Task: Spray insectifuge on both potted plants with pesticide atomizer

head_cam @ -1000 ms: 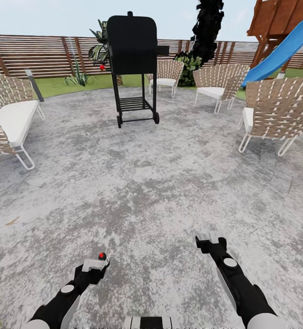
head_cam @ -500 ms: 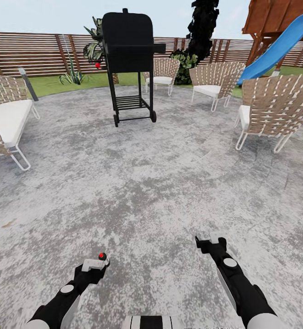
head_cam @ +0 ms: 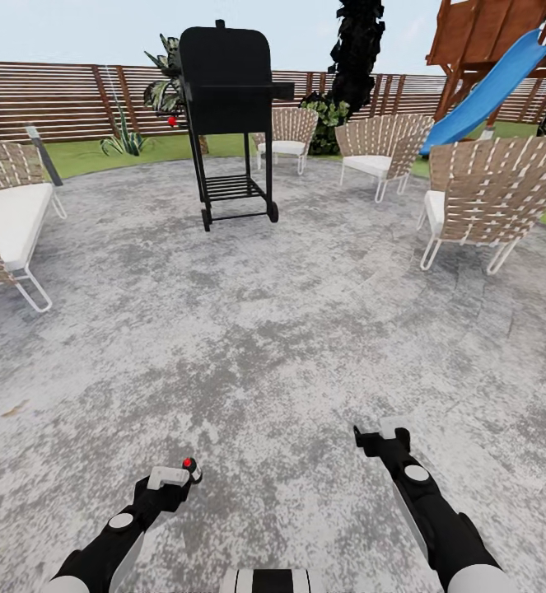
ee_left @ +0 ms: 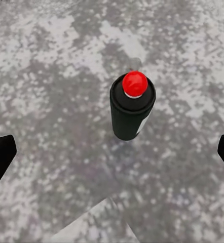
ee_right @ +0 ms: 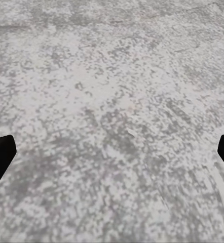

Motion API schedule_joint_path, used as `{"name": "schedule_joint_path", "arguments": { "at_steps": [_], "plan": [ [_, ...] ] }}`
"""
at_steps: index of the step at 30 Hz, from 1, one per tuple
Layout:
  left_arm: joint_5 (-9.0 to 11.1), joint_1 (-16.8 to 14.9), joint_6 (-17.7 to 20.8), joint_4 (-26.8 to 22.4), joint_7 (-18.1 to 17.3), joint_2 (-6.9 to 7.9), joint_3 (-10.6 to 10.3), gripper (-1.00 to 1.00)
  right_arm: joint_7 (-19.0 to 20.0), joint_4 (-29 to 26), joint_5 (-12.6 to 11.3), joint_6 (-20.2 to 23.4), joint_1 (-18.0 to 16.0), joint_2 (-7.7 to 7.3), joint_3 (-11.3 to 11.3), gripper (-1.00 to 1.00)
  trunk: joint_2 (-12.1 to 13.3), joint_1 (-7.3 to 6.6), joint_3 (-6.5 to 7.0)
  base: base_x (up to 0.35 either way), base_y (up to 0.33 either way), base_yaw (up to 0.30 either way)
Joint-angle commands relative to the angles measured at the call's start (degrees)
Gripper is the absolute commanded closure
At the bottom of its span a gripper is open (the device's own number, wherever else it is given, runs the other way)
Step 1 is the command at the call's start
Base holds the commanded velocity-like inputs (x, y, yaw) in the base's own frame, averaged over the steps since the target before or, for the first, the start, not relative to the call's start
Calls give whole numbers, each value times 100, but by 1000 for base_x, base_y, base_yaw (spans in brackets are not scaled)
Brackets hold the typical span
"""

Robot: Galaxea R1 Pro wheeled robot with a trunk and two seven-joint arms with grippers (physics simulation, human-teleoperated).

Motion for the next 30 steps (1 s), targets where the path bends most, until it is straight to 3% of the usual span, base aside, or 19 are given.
{"name": "schedule_joint_path", "arguments": {
  "at_steps": [1, 10, 20, 30],
  "plan": [
    [-27, -2, -22, 3, -3, 2, -10, -100, -1, -11, 61, 42, -1, -2, -2, -100, -2, -1, -4, -51, 40, 0],
    [-47, -2, -23, 3, -2, 1, -10, -100, -1, -18, 53, 33, -1, 28, -4, -100, -2, -1, -4, -106, 90, 0],
    [-36, -2, -25, 3, -2, 6, -6, -100, -1, -16, 48, 36, -1, 47, -2, -100, -2, -1, -4, -1, 1, -164],
    [-24, 27, -227, 7, 10, 9, -1, -100, -2, -20, 42, 39, -1, 56, -2, -100, -15, 25, -267, 0, 0, -10]
  ]
}}
